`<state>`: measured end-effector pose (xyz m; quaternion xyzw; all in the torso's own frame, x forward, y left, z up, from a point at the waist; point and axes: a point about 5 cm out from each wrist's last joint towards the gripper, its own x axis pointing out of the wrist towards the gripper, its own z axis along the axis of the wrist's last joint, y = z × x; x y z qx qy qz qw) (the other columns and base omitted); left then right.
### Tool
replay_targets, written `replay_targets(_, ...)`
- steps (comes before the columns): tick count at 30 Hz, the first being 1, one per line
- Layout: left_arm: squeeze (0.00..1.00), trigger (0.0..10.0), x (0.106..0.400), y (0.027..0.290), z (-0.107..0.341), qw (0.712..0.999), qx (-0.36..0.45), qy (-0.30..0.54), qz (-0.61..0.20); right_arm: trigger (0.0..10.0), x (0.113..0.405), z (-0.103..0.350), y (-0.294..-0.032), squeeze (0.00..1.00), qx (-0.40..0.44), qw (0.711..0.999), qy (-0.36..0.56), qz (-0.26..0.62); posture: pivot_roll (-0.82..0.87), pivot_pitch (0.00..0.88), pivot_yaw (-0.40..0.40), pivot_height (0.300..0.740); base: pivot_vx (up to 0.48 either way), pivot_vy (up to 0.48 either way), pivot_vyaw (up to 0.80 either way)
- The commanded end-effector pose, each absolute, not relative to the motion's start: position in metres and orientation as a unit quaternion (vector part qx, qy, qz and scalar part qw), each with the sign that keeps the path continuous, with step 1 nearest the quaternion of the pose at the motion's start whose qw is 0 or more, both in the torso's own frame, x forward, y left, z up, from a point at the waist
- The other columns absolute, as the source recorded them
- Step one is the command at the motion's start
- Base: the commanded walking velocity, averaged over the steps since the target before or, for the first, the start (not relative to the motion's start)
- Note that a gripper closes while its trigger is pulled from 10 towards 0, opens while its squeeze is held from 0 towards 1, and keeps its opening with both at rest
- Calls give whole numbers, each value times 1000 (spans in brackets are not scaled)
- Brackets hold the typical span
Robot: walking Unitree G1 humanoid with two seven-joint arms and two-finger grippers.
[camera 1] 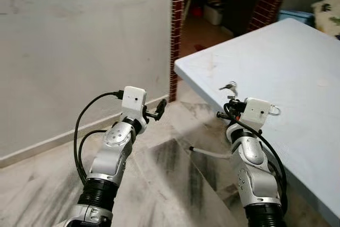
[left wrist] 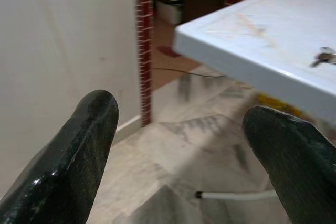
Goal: Hang keys on a hook
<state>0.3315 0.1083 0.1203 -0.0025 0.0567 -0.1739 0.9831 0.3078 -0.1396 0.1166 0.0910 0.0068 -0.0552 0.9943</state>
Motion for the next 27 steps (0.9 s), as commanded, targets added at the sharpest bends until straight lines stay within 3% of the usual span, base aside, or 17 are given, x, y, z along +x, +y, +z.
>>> replay_targets(1,0,10000,332,107,119,981,0,64,-182,10000,308,119,-139,0,92,994,1,-59,95,0,31,740,0,0,0)
replay_targets(8,0,10000,331,108,121,985,1,55,-162,10000,308,121,-136,0,72,997,-3,-35,105,0,-4,740,0,0,0)
replay_targets(24,0,10000,324,111,118,986,-20,56,-155,10000,311,125,-133,0,63,998,-6,-15,114,0,-36,740,0,0,790)
replay_targets(27,0,10000,324,109,120,986,-28,52,-158,10000,311,126,-134,0,65,998,-9,-18,110,0,-35,740,81,0,210)
